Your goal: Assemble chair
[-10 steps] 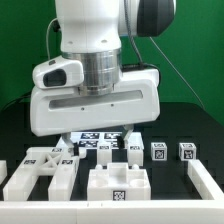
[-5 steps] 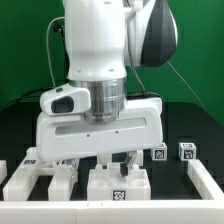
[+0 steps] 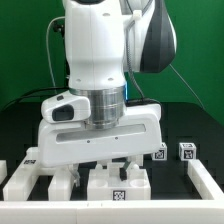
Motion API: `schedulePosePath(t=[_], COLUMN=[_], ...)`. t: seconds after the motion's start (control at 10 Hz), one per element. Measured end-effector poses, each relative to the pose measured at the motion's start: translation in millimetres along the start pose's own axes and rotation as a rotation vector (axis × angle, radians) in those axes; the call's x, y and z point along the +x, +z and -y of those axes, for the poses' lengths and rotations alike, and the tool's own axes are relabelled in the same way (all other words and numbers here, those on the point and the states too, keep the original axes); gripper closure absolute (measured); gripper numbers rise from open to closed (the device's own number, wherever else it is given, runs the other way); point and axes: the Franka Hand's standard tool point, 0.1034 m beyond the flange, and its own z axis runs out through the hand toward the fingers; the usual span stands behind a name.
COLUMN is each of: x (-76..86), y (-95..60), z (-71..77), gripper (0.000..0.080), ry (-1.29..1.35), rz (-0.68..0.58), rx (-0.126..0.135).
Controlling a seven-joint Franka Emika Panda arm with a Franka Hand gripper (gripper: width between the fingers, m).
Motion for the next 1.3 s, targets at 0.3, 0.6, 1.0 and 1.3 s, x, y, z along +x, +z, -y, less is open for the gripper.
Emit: schedulePosePath(t=[0.3, 0.6, 1.0, 1.3], x=[-0.3, -0.4, -0.4, 11.1], y=[0.6, 0.9, 1.0, 1.6], z=[0.1, 0.1, 0.1, 18.1], gripper=[0.0615, 0.0770, 0.0770, 0.0770], ry=[0.000, 0.000, 0.000, 0.054], rz=[0.001, 0.001, 0.001, -0.007], rx=[0.000, 0.000, 0.000, 0.001])
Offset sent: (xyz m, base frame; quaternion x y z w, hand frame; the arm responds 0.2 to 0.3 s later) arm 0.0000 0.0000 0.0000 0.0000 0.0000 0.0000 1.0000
